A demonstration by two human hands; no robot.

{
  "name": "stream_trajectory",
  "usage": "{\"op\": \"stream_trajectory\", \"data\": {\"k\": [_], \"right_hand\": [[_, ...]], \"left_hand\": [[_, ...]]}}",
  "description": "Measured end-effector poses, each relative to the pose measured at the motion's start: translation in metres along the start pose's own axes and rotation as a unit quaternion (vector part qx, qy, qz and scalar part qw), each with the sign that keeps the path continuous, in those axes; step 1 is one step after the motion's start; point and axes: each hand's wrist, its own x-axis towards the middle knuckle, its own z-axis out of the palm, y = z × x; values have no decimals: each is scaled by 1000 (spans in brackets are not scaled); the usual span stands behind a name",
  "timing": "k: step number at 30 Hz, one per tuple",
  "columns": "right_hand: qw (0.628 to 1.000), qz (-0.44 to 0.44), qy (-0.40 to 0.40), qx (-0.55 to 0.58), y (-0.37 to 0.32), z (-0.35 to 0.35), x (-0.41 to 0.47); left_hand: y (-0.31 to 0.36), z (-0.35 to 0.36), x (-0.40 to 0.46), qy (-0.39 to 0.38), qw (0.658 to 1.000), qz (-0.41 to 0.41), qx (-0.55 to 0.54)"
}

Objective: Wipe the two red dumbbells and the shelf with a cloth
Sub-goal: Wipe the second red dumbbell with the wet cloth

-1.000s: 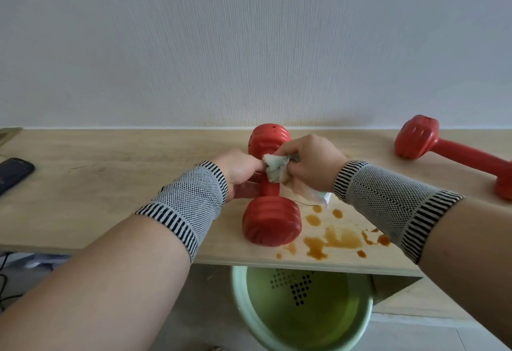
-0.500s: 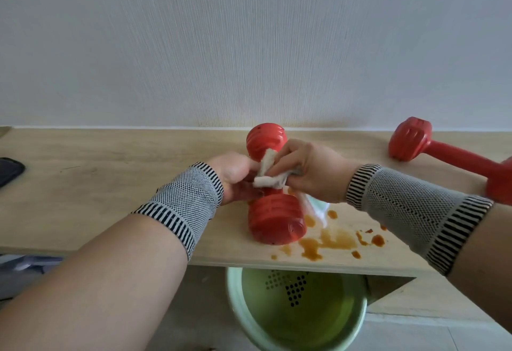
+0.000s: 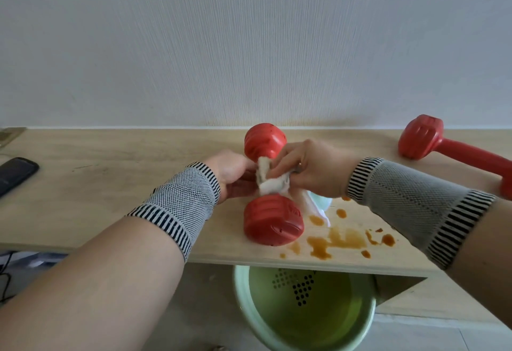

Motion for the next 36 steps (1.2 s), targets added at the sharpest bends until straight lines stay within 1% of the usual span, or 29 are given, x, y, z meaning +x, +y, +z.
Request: {"op": "stream_trajectory", "data": {"k": [2,3,5,8,11,12,14,16,17,18,19,21,22,23,24,26,27,31,34,36], "right_hand": [[999,-3,-41,10,-2,0,-8],[999,2,-42,13,-3,0,-9],[1000,17,-11,2,-4,-2,-2],[996,52,45,-59,-3,-2,16],[993,70,61,-67,-3,2,24],[995,67,54,-50,-5,2,22],[998,58,14,-20,-10,0,14],[997,57,-40,-17,-12,-5,5],[997,65,-45,-20,-11,-8,2],[996,79,-26,-16,-9,-11,-1],[995,95,14,-2,-5,-13,-2],[986,114,113,40,2,-16,-2],[981,112,146,58,2,-15,-2],[980,101,157,64,1,-12,-2],[984,80,146,58,-1,-8,-2],[996,33,83,24,-8,3,-2],[998,24,58,16,-11,8,-2],[997,46,37,43,-9,7,-1],[998,47,-28,9,-12,8,-4],[998,50,-26,-3,-16,10,-2]], "left_hand": [[0,-1,-1,-4,1000,-13,-4],[0,-1,-1,-2,1000,-15,-4],[-1,0,1,7,1000,-8,-3],[-2,1,1,23,1000,7,-1],[-1,1,-2,18,1000,17,0],[0,0,-3,14,1000,17,-1],[0,-3,-3,7,1000,10,-11],[-2,-6,-2,11,1000,0,-29],[-2,-7,-2,14,999,-2,-36],[-3,-7,-2,16,999,-1,-38],[-4,-7,-1,15,999,3,-30],[-4,-8,0,11,1000,12,-3],[-4,-6,1,9,1000,14,1],[-3,-5,3,7,1000,16,1],[-2,-3,3,3,1000,18,1],[0,0,1,-5,1000,18,0],[0,1,0,-9,1000,15,-6],[-1,-3,-3,-21,999,9,-32],[-2,-8,-6,-30,999,-5,-38],[-3,-11,-7,-24,999,-8,-45]]}}
